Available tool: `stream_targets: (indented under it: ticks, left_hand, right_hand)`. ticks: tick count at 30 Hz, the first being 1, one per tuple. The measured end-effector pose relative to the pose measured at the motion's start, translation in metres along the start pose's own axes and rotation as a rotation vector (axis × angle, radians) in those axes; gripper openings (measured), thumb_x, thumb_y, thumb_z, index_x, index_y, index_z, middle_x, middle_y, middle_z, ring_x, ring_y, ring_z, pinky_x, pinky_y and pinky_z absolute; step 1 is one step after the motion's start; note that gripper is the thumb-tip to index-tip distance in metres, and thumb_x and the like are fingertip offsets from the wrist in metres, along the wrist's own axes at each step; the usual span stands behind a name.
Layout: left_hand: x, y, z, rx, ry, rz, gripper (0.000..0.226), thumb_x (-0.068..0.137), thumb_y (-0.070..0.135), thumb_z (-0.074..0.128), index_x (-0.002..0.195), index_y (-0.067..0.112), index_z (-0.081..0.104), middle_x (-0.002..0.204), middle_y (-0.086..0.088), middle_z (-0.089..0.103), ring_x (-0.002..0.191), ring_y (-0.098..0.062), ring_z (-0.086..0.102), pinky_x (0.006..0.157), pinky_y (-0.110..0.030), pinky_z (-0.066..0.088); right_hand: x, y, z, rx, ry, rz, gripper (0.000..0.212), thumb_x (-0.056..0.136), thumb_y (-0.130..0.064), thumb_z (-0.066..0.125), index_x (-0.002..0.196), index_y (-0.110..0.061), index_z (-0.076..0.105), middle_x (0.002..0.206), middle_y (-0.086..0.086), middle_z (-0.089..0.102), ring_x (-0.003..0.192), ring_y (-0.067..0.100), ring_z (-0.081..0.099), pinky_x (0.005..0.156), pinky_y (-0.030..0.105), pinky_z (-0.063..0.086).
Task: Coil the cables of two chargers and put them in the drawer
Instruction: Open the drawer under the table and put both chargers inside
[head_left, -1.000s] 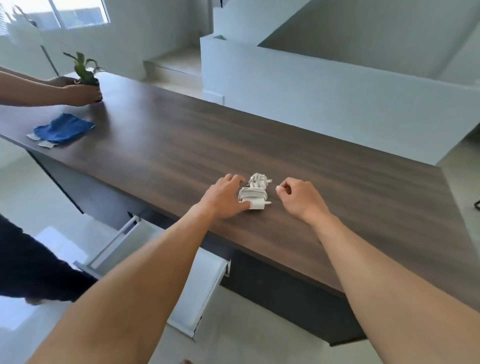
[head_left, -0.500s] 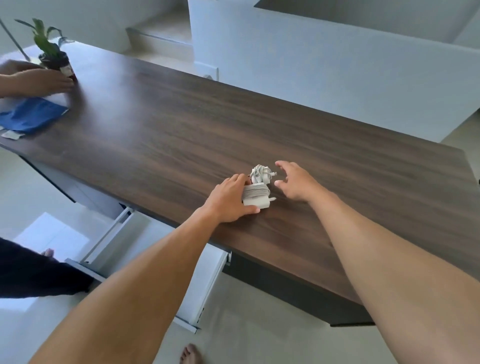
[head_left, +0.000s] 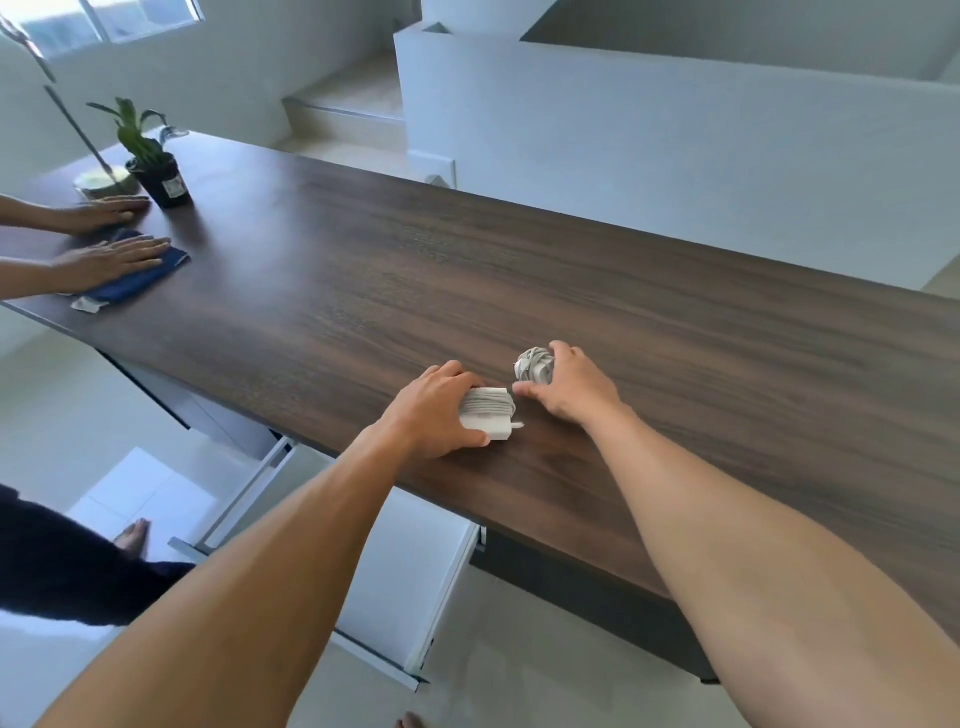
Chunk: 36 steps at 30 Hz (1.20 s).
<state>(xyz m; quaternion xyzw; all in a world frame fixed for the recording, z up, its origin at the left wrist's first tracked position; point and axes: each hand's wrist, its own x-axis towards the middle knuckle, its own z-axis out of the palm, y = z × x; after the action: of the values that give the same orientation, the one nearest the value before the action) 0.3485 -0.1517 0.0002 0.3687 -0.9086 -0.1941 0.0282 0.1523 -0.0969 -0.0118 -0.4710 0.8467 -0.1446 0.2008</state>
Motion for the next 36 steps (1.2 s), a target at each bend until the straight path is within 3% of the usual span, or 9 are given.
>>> stream_targets:
  ticks: [6, 15, 23, 29, 36]
  left_hand:
    - [-0.010, 0.002, 0.000, 0.020, 0.007, 0.006, 0.067, 0.064, 0.055, 0.072, 0.124, 0.030, 0.056, 0.105, 0.013, 0.047, 0.108, -0.013, 0.049, 0.094, -0.033, 0.044]
    - [-0.003, 0.055, -0.025, 0.006, 0.075, -0.010, 0.049, 0.066, 0.062, 0.067, 0.093, 0.023, 0.057, 0.091, 0.008, 0.051, 0.089, -0.014, 0.051, 0.076, -0.030, 0.040]
    - [-0.003, 0.127, 0.001, -0.103, 0.082, 0.012, 0.045, 0.073, 0.064, 0.061, 0.084, 0.020, 0.055, 0.083, 0.009, 0.052, 0.079, -0.014, 0.052, 0.067, -0.030, 0.038]
    - [-0.026, 0.133, 0.022, -0.174, 0.125, -0.022, 0.049, 0.070, 0.065, 0.061, 0.085, 0.019, 0.057, 0.085, 0.007, 0.055, 0.078, -0.015, 0.055, 0.066, -0.031, 0.043]
    - [-0.080, 0.067, 0.013, -0.202, 0.390, -0.131, 0.056, 0.068, 0.053, 0.075, 0.109, 0.018, 0.059, 0.099, 0.007, 0.050, 0.098, -0.014, 0.047, 0.082, -0.026, 0.039]
  right_hand:
    - [-0.005, -0.010, 0.008, 0.035, 0.118, 0.037, 0.064, 0.077, -0.054, 0.067, 0.126, -0.016, 0.049, 0.128, 0.005, 0.058, 0.117, 0.026, 0.056, 0.092, 0.038, 0.045]
    - [-0.039, 0.024, -0.056, 0.067, 0.188, 0.076, 0.064, 0.075, -0.058, 0.065, 0.122, -0.018, 0.051, 0.121, 0.002, 0.063, 0.109, 0.026, 0.061, 0.085, 0.036, 0.047]
    - [-0.097, 0.085, -0.111, 0.191, 0.251, 0.061, 0.062, 0.074, -0.056, 0.067, 0.120, -0.019, 0.052, 0.112, -0.002, 0.064, 0.099, 0.021, 0.061, 0.086, 0.038, 0.051]
    - [-0.126, 0.102, -0.101, 0.173, 0.249, 0.095, 0.055, 0.072, -0.059, 0.065, 0.110, -0.021, 0.053, 0.101, -0.005, 0.063, 0.091, 0.020, 0.061, 0.080, 0.035, 0.050]
    - [-0.132, 0.046, -0.051, 0.303, 0.179, -0.148, 0.064, 0.069, -0.058, 0.071, 0.116, -0.020, 0.050, 0.109, -0.003, 0.063, 0.093, 0.017, 0.062, 0.086, 0.041, 0.052]
